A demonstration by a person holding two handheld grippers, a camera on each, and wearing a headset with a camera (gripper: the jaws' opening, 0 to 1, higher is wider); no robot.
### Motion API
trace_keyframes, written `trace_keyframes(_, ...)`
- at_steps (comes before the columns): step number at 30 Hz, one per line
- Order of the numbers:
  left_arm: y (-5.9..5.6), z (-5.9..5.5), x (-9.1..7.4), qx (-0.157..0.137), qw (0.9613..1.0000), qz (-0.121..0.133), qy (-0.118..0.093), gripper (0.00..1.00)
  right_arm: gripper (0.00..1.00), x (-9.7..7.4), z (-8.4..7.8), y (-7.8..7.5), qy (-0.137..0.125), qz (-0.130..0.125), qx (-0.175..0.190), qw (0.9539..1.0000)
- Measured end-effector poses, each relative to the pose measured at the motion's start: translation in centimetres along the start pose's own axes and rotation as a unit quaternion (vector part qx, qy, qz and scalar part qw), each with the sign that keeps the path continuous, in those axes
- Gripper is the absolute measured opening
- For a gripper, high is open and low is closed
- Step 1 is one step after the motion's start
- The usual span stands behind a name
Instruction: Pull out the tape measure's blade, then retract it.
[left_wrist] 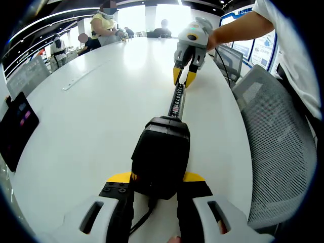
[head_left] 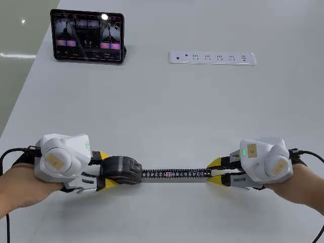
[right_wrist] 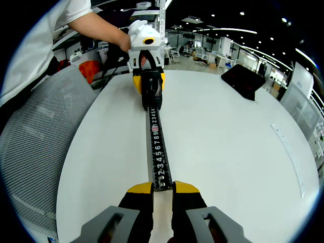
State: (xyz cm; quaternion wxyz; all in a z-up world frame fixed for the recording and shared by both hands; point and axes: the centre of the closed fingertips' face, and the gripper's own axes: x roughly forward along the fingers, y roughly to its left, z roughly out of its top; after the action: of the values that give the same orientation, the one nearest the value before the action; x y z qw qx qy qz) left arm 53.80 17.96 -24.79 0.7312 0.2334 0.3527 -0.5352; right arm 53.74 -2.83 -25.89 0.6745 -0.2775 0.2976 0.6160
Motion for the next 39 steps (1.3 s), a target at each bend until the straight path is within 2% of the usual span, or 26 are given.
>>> trace_keyframes(39, 0.0, 0.0, 0.1, 0.004, 1.0000, 0.001, 0.005, 0.28, 0.09, -2.7, -3.7, 0.4, 0.030, -0.011, 0.019, 0.9993)
